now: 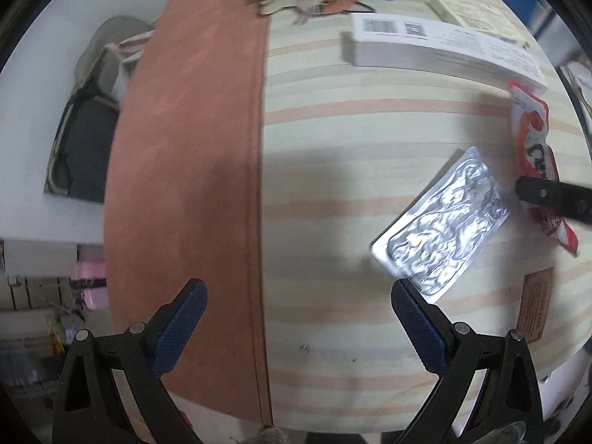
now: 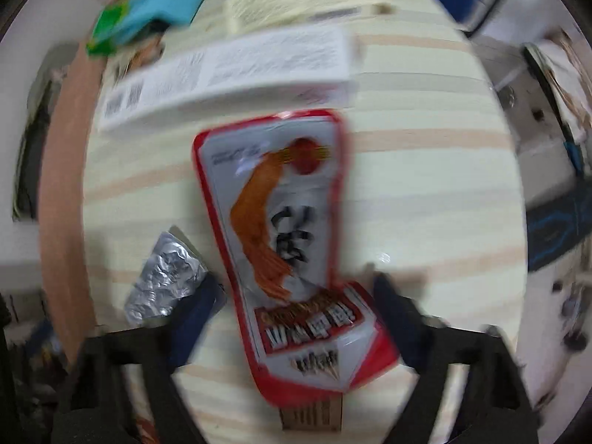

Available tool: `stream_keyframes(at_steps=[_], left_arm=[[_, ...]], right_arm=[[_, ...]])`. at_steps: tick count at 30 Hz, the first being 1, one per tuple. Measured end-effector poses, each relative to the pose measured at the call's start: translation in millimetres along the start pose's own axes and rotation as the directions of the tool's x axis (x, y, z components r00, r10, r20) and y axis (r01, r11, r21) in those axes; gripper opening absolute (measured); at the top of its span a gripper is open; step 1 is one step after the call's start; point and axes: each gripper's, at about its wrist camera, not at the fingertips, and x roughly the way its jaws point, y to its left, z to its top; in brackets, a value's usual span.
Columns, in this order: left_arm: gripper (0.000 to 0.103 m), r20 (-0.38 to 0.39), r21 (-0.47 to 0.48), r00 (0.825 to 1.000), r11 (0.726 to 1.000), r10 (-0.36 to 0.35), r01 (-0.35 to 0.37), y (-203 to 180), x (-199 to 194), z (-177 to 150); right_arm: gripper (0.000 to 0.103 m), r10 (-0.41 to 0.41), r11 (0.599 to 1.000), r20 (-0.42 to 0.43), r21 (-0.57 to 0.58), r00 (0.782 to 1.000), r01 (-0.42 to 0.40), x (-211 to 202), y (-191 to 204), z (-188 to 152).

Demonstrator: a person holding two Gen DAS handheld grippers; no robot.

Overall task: Collect trash
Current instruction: 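Grasp the foil blister pack with the left tool while the right tool grasps the red snack pouch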

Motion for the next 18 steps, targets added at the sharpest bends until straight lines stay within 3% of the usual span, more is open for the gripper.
stream_keyframes(at_steps=[2,4,6,7,12,14,16,18], left_arm=[[0.102,0.000,0.050,1.000,0.999,-0.015,0.015,-8,-1,4],[0.102,-0.004,0.115,0.999,0.992,-0.054,0.054,-19,-2,8],[0.102,-0.018,0.191,0.996,0.977,-0.090,0.092,-35,-2,13],[0.102,-0.026,0.228,0.995,0.968,-0.098,0.101,-43,-1,14],[0.102,-0.077,0.428,0.993,0.897,-0.084,0.109,-88,12,19],[0.099,-0.096,0.450,0.991,0.885,-0.089,0.123,-96,17,20],[0.083,-0.107,0.427,0.986,0.889,-0.130,0.164,-97,16,22],[0.068,-0.149,0.338,0.966,0.907,-0.213,0.252,-89,15,25]], right_arm=[[0.045,-0.028,0.997,0.049,-0.067,0.998,0.031,-3,11,-3],[0.039,-0.005,0.997,0.058,-0.076,0.998,0.009,-7,9,-7],[0.019,0.020,0.998,0.072,-0.059,0.997,-0.016,-15,-2,-12],[0.014,0.046,0.998,0.076,-0.035,0.996,-0.044,-22,-14,-17],[0.011,0.076,0.996,0.066,0.043,0.995,-0.079,-35,-57,-42],[0.011,0.100,0.990,0.051,0.090,0.994,-0.105,-34,-78,-50],[0.011,0.120,0.983,0.041,0.133,0.992,-0.124,-33,-95,-54],[0.011,0.133,0.977,0.041,0.161,0.990,-0.138,-31,-103,-58]])
